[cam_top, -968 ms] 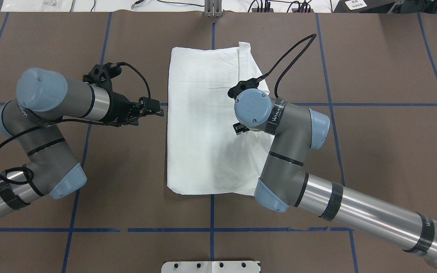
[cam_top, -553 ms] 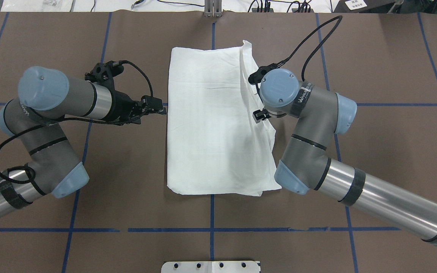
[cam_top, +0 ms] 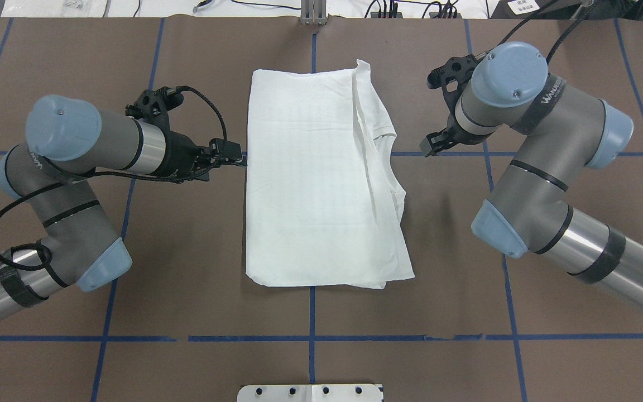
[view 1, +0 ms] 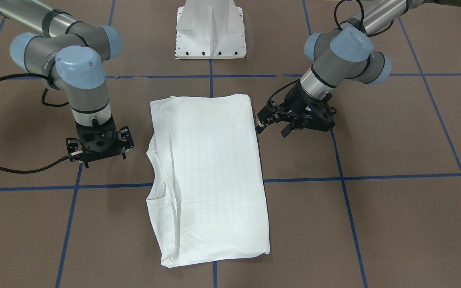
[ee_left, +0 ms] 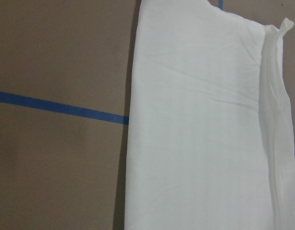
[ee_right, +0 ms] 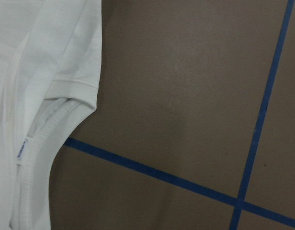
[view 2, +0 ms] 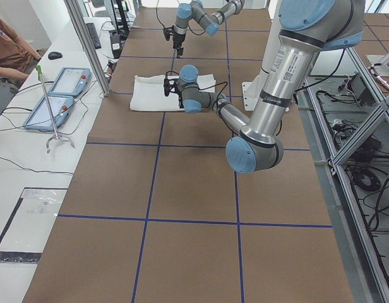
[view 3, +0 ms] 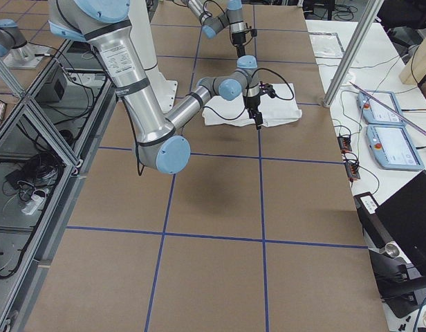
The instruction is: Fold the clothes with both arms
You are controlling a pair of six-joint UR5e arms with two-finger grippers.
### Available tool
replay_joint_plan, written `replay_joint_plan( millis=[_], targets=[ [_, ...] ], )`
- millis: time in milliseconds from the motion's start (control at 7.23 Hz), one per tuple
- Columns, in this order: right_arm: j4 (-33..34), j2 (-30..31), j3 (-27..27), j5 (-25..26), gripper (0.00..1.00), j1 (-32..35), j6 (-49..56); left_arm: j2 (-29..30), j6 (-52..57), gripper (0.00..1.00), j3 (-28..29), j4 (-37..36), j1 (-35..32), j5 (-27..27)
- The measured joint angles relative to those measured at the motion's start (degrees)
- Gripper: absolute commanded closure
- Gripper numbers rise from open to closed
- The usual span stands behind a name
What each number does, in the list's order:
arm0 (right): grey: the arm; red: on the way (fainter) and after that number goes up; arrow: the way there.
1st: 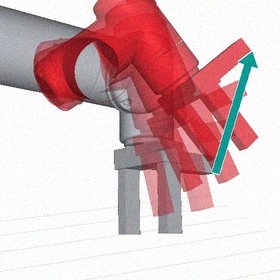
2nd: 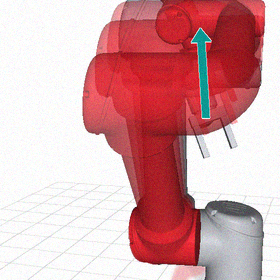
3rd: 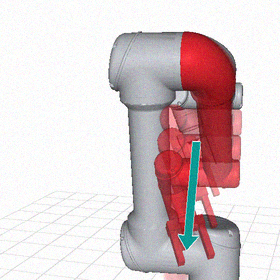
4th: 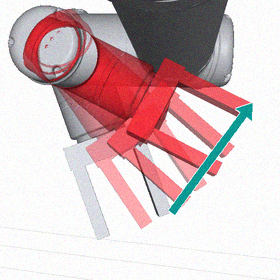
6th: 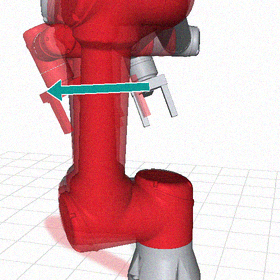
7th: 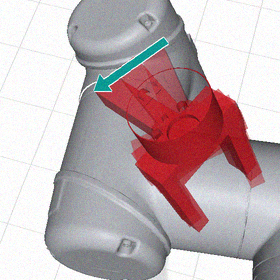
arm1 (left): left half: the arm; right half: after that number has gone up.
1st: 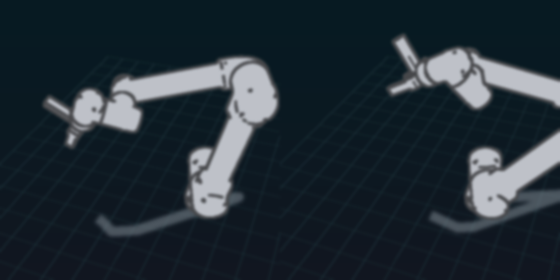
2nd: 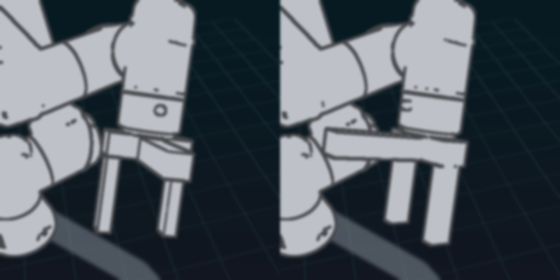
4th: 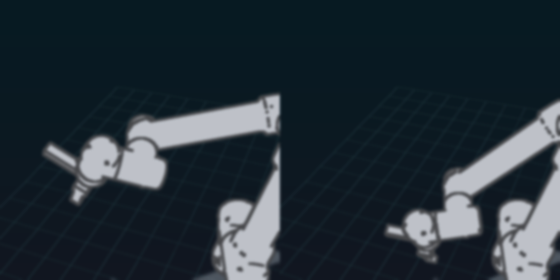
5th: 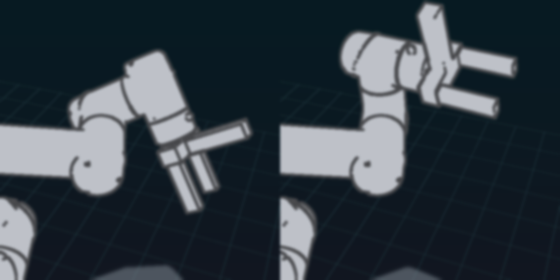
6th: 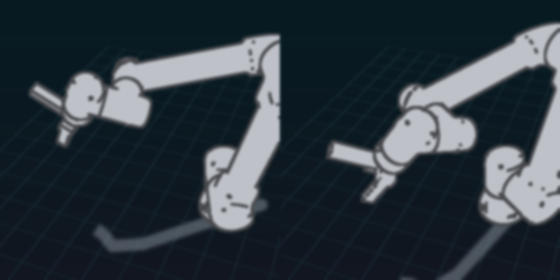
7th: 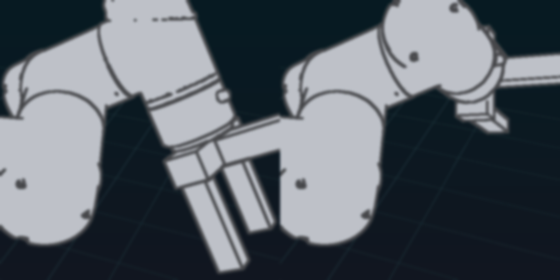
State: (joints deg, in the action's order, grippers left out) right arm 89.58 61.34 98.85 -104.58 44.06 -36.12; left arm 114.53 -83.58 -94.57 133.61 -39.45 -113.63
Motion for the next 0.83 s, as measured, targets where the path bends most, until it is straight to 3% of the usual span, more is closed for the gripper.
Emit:
replay_joint_plan(
  millis=[138, 553, 829],
  targets=[
    [-0.18, -2.71, -1.89, -0.62, 0.0, 0.15, -0.34, -0.08, 0.03, 0.0, -0.03, -0.01, -0.11, 0.17],
    [-1.25, -15.78, -15.79, -0.74, 0.0, -0.23, -1.07, -0.18, 0.5, 0.0, -0.16, 0.04, -0.97, 1.84],
    [-4.24, -18.36, -20.68, -0.37, 0.0, -0.66, -1.75, -0.18, 0.62, 0.0, -0.31, 0.05, -1.47, 2.22]
  ],
)
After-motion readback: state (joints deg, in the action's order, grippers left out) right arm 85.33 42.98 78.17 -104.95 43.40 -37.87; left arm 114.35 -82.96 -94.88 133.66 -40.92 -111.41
